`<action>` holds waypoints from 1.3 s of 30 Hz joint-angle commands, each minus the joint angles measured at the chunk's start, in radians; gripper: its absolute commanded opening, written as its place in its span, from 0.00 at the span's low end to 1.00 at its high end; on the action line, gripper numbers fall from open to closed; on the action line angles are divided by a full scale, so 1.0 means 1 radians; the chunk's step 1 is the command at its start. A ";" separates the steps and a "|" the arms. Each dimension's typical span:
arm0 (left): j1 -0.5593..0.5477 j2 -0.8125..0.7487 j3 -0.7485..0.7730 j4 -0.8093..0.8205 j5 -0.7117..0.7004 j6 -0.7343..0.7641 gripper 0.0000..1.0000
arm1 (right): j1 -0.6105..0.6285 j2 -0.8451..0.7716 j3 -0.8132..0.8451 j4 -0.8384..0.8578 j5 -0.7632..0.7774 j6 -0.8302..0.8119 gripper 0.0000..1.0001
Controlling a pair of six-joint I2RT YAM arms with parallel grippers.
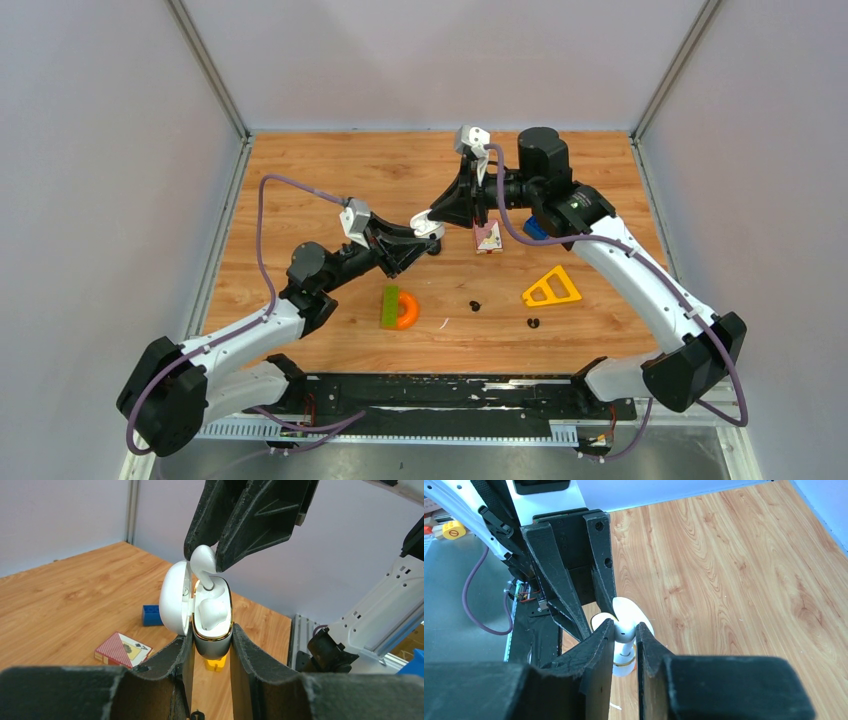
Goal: Insert the wireless bluetooth earbuds into the charging case
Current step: Place the earbud in the charging case.
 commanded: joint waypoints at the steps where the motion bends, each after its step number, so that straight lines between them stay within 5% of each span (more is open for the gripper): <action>1: 0.010 -0.014 0.001 0.082 -0.015 -0.022 0.00 | -0.005 -0.029 0.012 0.007 0.006 -0.016 0.11; 17: 0.013 -0.016 -0.008 0.104 -0.051 -0.020 0.00 | -0.008 -0.044 -0.017 0.009 0.003 -0.016 0.16; 39: 0.013 -0.004 0.009 0.060 -0.017 0.011 0.00 | -0.008 -0.029 -0.039 0.038 0.003 0.014 0.37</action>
